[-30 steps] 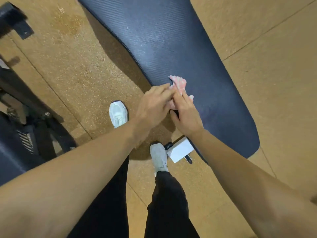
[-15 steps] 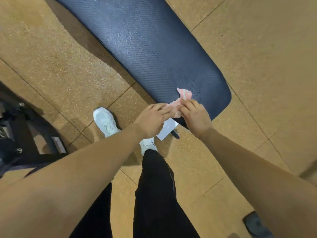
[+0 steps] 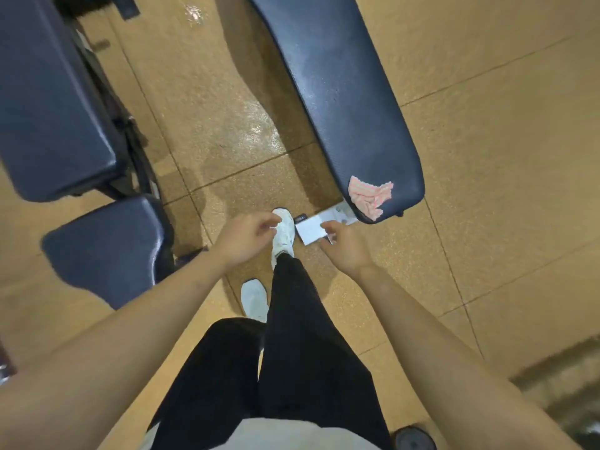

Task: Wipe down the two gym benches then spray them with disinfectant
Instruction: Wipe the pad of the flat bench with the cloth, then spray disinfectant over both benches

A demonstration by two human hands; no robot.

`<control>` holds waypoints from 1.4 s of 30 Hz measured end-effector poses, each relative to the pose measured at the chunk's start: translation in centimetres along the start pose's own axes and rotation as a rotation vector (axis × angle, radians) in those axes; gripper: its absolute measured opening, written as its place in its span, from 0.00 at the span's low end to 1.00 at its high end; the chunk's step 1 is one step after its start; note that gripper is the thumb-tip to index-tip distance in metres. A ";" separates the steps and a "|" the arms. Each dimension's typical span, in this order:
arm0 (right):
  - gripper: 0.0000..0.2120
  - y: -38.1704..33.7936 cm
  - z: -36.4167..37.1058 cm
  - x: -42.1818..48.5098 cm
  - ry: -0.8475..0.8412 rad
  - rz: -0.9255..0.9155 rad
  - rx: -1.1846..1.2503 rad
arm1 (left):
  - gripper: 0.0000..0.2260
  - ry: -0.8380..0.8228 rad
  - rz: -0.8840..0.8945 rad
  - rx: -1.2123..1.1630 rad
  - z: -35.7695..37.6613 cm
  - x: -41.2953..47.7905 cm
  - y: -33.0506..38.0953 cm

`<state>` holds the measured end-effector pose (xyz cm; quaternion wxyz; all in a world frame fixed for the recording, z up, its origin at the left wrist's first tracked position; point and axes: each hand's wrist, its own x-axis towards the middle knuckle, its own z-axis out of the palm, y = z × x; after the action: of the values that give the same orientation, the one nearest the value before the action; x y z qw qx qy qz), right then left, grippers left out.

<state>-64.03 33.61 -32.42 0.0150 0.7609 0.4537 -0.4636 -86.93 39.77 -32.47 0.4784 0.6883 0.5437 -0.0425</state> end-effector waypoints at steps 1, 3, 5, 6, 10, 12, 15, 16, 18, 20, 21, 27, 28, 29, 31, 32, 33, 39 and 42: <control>0.21 -1.3 0.5 -2.4 -0.043 -0.023 0.044 | 0.14 0.036 -0.024 -0.030 -0.6 -2.8 -0.6; 0.20 -3.5 1.7 -7.1 -0.111 -0.070 0.069 | 0.13 0.094 -0.068 -0.086 -1.8 -8.9 -1.9; 0.19 -5.5 3.2 -11.2 -0.145 -0.102 0.072 | 0.13 0.149 -0.134 -0.141 -2.4 -15.1 -3.3; 0.18 -6.6 3.9 -13.2 -0.161 -0.123 0.089 | 0.13 0.179 -0.169 -0.166 -2.6 -18.0 -4.2; 0.14 -10.6 7.1 -19.9 -0.232 -0.242 0.062 | 0.12 0.316 -0.332 -0.242 -2.2 -29.5 -6.9; 0.10 -12.3 8.5 -22.6 -0.305 -0.315 0.038 | 0.11 0.365 -0.398 -0.323 -1.6 -34.9 -7.8; 0.09 -14.6 11.2 -25.0 -0.447 -0.447 -0.033 | 0.09 0.495 -0.507 -0.445 -0.3 -42.3 -8.1; 0.10 -15.6 12.3 -25.6 -0.505 -0.493 -0.081 | 0.09 0.564 -0.566 -0.493 0.4 -44.6 -8.3; 0.10 -17.6 14.7 -26.4 -0.595 -0.592 -0.196 | 0.08 0.700 -0.682 -0.629 2.2 -48.2 -8.6; 0.10 -19.7 17.9 -27.2 -0.639 -0.685 -0.305 | 0.08 0.801 -0.769 -0.743 4.5 -51.3 -9.1; 0.09 -20.7 19.5 -27.7 -0.648 -0.720 -0.354 | 0.08 0.836 -0.792 -0.783 5.7 -52.6 -9.4; 0.08 -26.3 29.4 -34.6 -0.703 -0.854 -0.607 | 0.10 1.005 -0.831 -1.069 11.7 -60.4 -12.7; 0.07 -27.0 31.5 -36.0 -0.719 -0.870 -0.631 | 0.10 1.043 -0.845 -1.117 12.4 -61.9 -13.6; 0.07 -27.7 33.9 -37.5 -0.736 -0.883 -0.658 | 0.10 1.083 -0.852 -1.161 13.2 -63.5 -14.8; 0.07 -28.6 39.0 -40.4 -0.775 -0.874 -0.684 | 0.08 1.135 -0.889 -1.226 14.8 -66.8 -17.5; 0.07 -29.0 41.6 -41.9 -0.795 -0.863 -0.682 | 0.08 1.151 -0.915 -1.238 15.6 -68.4 -19.1; 0.07 -29.4 44.3 -43.5 -0.815 -0.855 -0.685 | 0.08 1.158 -0.939 -1.247 16.6 -69.9 -20.6; 0.09 -31.9 59.8 -50.0 -0.920 -0.921 -0.841 | 0.10 1.224 -1.023 -1.338 20.4 -77.1 -30.8; 0.09 -33.1 66.3 -50.7 -0.947 -1.009 -1.002 | 0.09 1.335 -1.080 -1.459 21.6 -78.4 -35.0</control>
<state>-141.24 -10.65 -20.54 0.3296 0.0971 0.8357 -0.4284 -136.31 -32.67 -20.15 0.2989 -0.1963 0.8124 0.4606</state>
